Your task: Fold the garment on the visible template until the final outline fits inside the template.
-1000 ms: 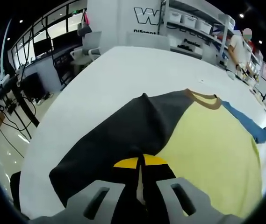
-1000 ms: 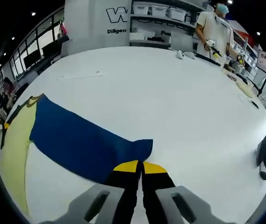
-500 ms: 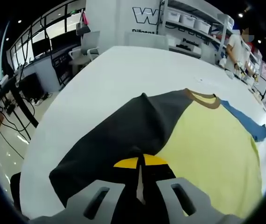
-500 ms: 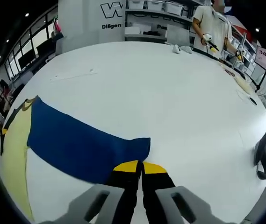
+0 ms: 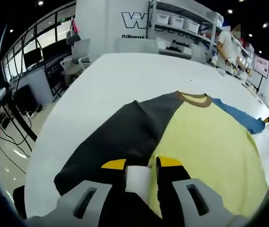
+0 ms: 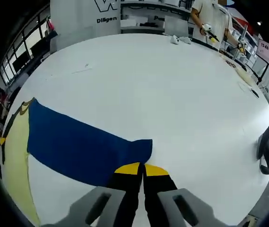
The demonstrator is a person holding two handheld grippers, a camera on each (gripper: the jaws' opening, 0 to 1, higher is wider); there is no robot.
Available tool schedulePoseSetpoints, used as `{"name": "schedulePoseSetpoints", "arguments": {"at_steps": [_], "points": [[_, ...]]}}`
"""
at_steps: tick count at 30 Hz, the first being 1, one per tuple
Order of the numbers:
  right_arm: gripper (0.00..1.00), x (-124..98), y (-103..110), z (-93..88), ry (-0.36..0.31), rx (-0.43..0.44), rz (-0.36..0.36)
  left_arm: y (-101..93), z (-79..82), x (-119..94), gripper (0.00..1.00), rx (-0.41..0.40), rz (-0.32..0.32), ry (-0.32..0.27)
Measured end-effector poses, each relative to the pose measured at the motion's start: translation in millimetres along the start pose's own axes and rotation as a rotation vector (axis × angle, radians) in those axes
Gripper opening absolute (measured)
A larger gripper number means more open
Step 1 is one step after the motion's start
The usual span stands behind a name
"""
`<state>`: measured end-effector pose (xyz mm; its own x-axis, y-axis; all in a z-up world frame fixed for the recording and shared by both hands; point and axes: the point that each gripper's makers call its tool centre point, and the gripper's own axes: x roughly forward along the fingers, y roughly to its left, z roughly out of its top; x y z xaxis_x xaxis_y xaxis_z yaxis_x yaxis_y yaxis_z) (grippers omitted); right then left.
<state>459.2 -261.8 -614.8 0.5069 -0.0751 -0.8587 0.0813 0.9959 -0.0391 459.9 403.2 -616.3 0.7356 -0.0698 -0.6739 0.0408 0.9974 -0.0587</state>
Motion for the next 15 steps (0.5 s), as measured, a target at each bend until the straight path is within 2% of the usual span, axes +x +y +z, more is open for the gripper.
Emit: {"name": "schedulePoseSetpoints", "arguments": {"at_steps": [3,7,11,15], "points": [[0.0,-1.8,-1.1,9.8,0.003,0.01,-0.006,-5.8,1.5,-2.7,0.4,-0.002,-0.023,-0.007],[0.0,-3.6,6.2,16.7,0.012,0.178,0.035,-13.1,-0.3,-8.7,0.49,0.009,-0.049,0.0],[0.0,-4.4,6.1,20.4,0.015,0.233,0.034,-16.4,-1.0,-15.6,0.59,0.012,-0.055,0.011],[0.0,-8.7,20.7,25.7,0.014,0.297,0.078,-21.1,-2.3,-22.6,0.63,0.016,-0.075,0.008]]}}
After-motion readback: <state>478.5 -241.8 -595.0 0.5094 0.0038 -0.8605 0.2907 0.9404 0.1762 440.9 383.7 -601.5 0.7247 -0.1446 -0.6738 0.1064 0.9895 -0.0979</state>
